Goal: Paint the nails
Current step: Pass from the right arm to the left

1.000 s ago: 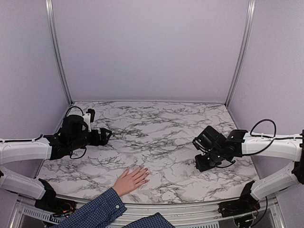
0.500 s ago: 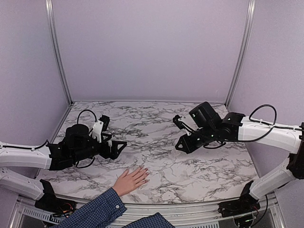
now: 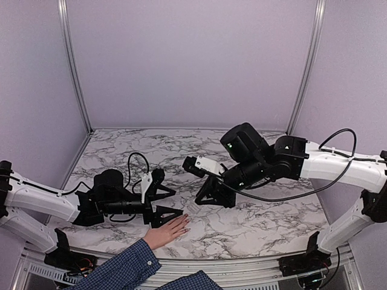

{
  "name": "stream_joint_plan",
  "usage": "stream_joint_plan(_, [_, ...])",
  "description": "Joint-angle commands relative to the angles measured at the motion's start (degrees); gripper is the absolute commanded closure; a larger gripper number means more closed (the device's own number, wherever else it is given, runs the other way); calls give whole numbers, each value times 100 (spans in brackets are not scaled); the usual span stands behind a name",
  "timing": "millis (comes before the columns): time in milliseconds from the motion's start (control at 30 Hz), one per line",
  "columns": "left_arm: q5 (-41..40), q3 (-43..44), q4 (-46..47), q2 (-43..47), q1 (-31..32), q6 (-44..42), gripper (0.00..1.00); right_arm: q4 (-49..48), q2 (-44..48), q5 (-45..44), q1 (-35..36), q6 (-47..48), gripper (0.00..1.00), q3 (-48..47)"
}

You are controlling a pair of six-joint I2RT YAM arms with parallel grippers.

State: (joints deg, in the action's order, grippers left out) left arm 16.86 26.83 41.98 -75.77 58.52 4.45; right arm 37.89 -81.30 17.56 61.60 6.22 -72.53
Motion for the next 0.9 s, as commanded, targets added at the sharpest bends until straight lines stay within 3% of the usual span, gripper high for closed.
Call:
stream_joint_plan(0, [1276,238,672,-217,177,-303,19,476,-251,-11,409,739,100,-406])
stream_joint_plan(200, [1732,275,918,-334,328,-351,28,593,-318,-2,563,969,100,-726])
stream_joint_plan(767, [1695,454,1150,-623,455,-225,64,1074,-545,-276,879,1407,100,-1312])
stream_joint_plan(867, [1773,461,1183,-657,480,-212,67,1115,-537,-355,895,1428,100,-1340])
